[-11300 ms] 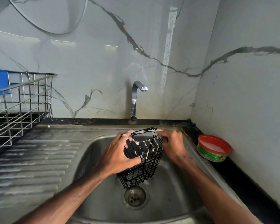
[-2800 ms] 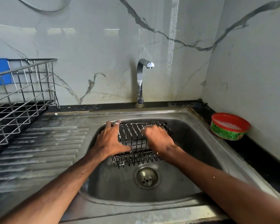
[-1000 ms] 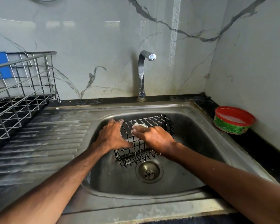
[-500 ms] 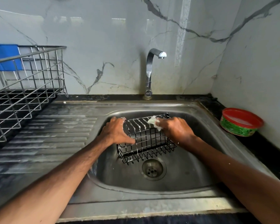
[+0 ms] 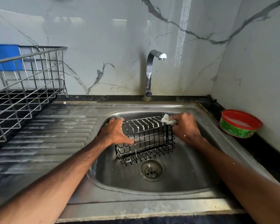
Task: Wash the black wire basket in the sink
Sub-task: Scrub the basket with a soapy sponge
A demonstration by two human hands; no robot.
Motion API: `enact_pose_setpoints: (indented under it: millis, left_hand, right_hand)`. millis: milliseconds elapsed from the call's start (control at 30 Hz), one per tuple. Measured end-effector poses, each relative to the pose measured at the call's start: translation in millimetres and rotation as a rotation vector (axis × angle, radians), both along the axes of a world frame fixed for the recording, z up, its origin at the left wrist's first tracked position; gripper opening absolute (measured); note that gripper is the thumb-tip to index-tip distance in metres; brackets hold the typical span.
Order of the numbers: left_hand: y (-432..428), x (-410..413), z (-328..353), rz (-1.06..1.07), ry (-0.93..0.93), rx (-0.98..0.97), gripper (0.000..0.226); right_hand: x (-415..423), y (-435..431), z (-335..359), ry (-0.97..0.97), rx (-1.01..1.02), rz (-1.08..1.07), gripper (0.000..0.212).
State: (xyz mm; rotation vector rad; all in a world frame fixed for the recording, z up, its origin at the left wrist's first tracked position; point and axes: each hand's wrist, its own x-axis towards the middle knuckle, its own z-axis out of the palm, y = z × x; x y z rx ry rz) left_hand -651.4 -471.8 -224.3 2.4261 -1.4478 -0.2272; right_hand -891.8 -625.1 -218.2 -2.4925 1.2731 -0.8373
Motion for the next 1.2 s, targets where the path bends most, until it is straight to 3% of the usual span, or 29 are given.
enact_pose_setpoints:
  millis: [200,267,367,567,733,933,1067,1200]
  left_hand:
    - [-1.2,2.0,-1.8,-0.016,-0.022,0.026,0.129]
    - [-2.1,1.9,-1.4,-0.016,-0.018,0.031,0.129]
    - [-3.4,1.9,-2.6,-0.007,0.020,0.031,0.129]
    - [-3.3,3.0,-3.6,0.012,0.039,0.005,0.129]
    - [-1.5,-0.3,-0.2,0.010,0.059,-0.037,0.124]
    - [-2.6,-4.9,8.3,-0.008,0.105,-0.183,0.121]
    - [-5.2,-12.0,14.4,0.000,0.181,-0.266,0.119]
    - [-6.0,-9.6,16.5,0.051,0.266,-0.311,0.128]
  right_hand:
    - [5.9,-1.1,-5.7,-0.324,0.236,-0.135,0.028]
    - [1.5,-5.8,-7.2,-0.253,0.241,-0.134,0.020]
    - [-5.2,-9.9,-7.8,-0.057,0.196,-0.042,0.023]
    - [-1.2,-17.4,-9.7,0.059,0.222,-0.051,0.033]
    - [0.7,-18.8,-2.3,0.154,0.163,-0.033,0.009]
    - [25.1,15.9,19.8,0.087,-0.080,0.164,0.026]
    - [39.1,23.6,15.8,0.066,-0.003,0.400,0.020]
    - [38.7,17.1,19.4,0.013,0.139,0.425,0.021]
